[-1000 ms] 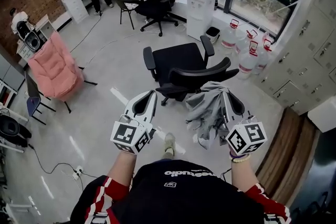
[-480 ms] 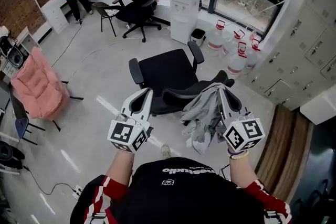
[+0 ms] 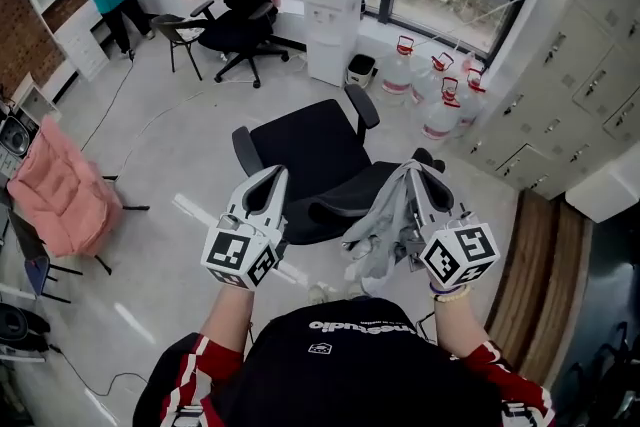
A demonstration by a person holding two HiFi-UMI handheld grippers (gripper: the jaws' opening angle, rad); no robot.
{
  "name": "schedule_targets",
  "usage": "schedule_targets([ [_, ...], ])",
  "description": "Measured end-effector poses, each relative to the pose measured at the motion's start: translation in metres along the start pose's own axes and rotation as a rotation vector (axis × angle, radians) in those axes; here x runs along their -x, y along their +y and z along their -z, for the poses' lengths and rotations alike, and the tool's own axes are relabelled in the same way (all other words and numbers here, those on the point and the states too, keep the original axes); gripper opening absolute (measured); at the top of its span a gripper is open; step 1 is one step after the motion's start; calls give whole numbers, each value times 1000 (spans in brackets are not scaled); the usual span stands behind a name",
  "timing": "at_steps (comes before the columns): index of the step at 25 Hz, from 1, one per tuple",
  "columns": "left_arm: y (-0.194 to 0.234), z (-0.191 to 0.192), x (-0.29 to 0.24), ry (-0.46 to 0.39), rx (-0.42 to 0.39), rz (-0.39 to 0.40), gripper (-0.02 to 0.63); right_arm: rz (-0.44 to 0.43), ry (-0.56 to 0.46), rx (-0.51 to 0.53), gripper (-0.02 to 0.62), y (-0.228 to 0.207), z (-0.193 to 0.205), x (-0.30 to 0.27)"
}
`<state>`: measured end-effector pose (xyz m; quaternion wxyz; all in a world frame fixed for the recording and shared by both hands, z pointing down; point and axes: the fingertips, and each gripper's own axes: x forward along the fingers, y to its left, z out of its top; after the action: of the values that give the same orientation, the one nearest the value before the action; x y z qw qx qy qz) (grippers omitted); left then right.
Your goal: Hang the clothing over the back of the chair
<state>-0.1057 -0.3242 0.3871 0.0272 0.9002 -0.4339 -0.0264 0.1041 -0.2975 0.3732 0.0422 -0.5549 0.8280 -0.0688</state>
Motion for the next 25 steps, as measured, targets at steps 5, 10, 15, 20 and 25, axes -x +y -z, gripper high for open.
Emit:
schedule_targets([
  [5, -1, -3, -12, -4, 5, -4, 25, -40, 17, -3, 15, -7, -4, -29],
  [10, 12, -8, -12, -8, 8, -57, 25, -112, -5, 7, 15, -2, -21, -67],
  [15, 17, -14, -14, -13, 2, -105, 25, -169, -30, 16, 15, -3, -40, -99],
  [20, 18, -15, -12, -4, -10, -140, 25, -207, -25, 3, 15, -6, -42, -123],
  [25, 21, -17, -14, -6, -7, -161, 25, -222, -26, 9, 15, -14, -47, -152],
])
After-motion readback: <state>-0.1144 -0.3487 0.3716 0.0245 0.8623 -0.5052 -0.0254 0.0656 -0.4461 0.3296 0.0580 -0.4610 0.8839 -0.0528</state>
